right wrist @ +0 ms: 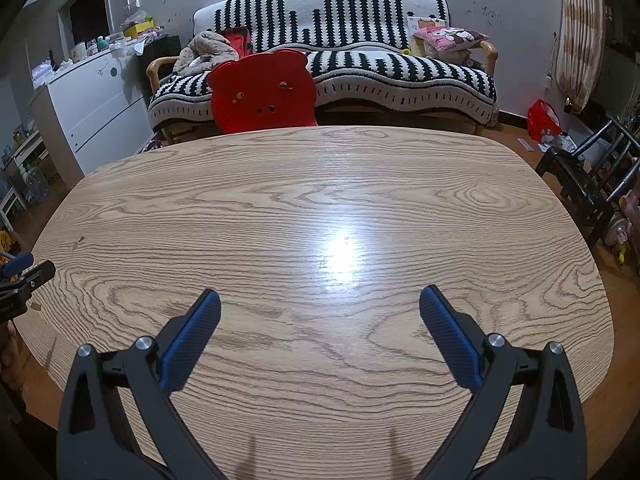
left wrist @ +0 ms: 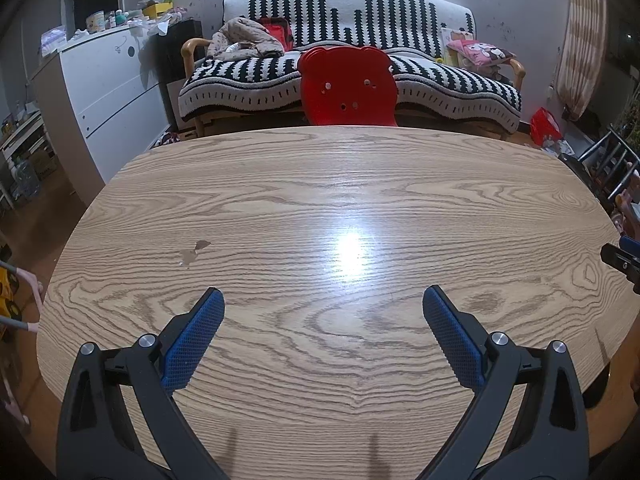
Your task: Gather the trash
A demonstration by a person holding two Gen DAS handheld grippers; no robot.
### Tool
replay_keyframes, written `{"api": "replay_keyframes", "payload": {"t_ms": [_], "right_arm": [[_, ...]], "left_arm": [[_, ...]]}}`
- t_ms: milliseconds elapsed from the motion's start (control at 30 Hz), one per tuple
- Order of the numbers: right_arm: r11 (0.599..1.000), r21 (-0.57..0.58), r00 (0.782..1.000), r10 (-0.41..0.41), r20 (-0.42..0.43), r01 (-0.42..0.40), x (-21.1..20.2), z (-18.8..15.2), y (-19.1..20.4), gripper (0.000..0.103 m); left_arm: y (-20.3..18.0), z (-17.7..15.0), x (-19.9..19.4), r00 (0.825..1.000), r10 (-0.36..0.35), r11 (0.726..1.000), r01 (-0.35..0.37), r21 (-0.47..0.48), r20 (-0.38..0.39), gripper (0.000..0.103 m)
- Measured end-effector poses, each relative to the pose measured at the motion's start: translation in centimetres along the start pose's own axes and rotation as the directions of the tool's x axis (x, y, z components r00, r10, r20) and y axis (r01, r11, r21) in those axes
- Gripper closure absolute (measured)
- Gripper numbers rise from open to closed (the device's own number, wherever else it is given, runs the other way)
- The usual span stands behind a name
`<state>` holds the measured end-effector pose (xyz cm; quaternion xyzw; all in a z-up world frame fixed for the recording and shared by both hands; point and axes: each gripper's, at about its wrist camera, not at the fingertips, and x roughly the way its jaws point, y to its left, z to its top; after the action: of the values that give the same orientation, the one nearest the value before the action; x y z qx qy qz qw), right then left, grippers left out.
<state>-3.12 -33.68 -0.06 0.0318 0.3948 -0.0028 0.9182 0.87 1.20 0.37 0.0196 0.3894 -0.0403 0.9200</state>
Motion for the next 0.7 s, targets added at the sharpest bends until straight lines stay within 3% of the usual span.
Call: {"api": "replay_keyframes", "payload": {"t_ms": [700], "right_arm": [[1.000,0.000,1.000,0.000,0.002,0.000,0.00,-0.07,-0.07,0.007]], "left_arm": [[-0.55,-0.31,0.12,1.000,-0.002,1.000,0.002,0.002,-0.002,0.007]]}}
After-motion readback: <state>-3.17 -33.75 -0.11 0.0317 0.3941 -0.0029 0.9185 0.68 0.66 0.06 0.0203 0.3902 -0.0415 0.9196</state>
